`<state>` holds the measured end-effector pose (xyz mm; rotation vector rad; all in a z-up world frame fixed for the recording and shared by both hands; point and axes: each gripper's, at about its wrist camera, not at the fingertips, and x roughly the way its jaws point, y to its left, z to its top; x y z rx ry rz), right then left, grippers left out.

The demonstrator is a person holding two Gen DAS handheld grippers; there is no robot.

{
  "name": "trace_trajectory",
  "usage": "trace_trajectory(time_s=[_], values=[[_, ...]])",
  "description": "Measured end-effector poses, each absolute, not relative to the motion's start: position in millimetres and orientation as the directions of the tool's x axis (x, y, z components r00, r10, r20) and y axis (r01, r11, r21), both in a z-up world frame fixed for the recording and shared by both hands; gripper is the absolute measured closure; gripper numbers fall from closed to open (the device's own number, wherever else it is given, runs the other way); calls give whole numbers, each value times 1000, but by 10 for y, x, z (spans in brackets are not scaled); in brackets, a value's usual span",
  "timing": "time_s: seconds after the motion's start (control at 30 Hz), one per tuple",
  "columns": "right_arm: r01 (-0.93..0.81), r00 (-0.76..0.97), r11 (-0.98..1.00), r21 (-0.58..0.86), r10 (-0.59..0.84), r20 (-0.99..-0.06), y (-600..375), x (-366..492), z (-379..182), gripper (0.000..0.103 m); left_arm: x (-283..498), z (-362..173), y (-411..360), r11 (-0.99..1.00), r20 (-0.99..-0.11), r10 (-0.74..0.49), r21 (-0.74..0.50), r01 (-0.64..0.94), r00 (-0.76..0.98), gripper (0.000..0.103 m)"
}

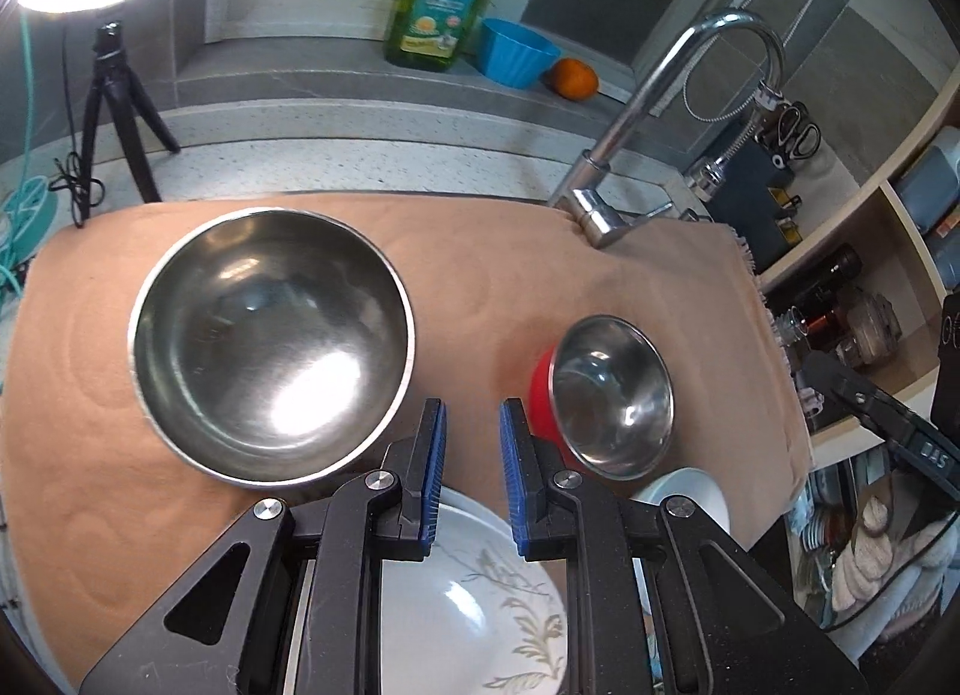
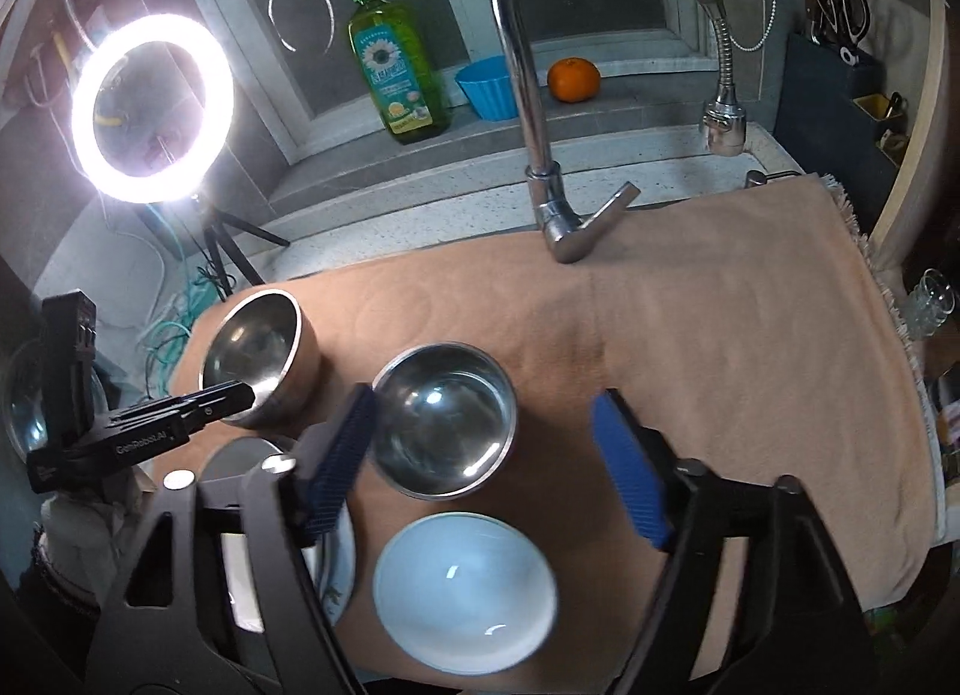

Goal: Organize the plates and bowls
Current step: 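Move the left gripper to the red-bottomed steel bowl rim and close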

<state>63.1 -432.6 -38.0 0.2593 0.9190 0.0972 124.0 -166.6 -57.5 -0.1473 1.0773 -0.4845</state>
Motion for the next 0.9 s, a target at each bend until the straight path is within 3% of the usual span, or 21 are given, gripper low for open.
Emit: trace_trajectory(time_s=[0.03,0.17,0.3,0.4,0.9], values=[[22,594,964,265,201,-779,-4355,652,-418,51,1222,-593,-1709,884,-809,-452,-350,309,376,86],[18,561,960,281,223,-798,-4456,739,-580,52,1165,-660,-1845,876,-810,-468,-372,308,353,86],[10,524,954,300,250,-814,-4496,837,-748,66,1157,-752,-1963,873,-814,-475,-389,294,333,86],[5,504,954,300,256,-825,-4510,905,-864,72,1170,-825,-2042,873,-820,-476,-400,278,318,86],[-19,444,958,287,265,-856,-4440,1127,-1186,74,1223,-987,-2346,904,-859,-402,-317,287,317,86]])
